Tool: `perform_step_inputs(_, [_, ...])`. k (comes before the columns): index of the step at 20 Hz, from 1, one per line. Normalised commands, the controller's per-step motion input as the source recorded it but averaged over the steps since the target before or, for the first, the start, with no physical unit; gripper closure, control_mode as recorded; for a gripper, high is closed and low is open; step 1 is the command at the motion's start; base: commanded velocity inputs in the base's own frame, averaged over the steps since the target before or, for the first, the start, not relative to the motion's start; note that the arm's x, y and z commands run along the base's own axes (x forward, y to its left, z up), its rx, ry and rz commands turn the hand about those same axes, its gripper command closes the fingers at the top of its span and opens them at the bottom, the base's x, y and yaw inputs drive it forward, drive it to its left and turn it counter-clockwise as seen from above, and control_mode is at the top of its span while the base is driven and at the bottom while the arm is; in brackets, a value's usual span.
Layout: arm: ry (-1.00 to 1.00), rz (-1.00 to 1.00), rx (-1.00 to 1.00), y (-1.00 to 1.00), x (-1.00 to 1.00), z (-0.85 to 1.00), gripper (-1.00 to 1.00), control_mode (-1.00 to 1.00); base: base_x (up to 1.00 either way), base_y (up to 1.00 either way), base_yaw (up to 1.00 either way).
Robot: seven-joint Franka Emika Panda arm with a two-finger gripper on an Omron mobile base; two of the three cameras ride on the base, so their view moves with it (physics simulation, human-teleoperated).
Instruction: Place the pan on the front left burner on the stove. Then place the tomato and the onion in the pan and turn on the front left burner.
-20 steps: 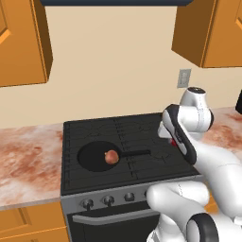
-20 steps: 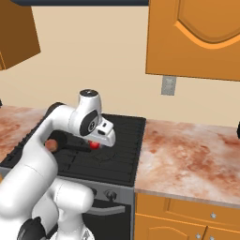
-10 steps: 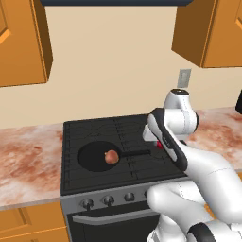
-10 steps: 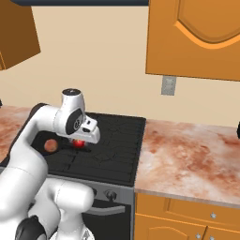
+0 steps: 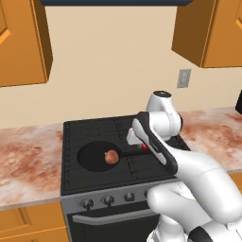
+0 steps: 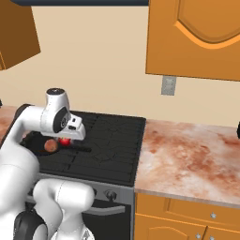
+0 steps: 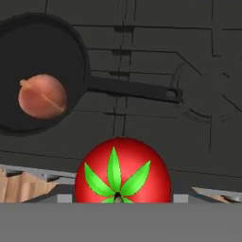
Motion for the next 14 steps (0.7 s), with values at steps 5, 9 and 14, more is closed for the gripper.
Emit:
perform_step_inputs(5, [0.0, 0.12, 0.0, 0.54, 0.08, 0.0, 1.0, -1.0, 0.0, 0.0, 0.0])
perform_step_inputs(9, [0.0, 0.12, 0.0, 0.49, 0.09, 0.0, 1.0, -1.0, 0.0, 0.0, 0.0])
perform_step_inputs(14, [0.0, 0.13, 0.0, 0.43, 0.08, 0.01, 1.0, -1.0, 0.0, 0.0, 0.0])
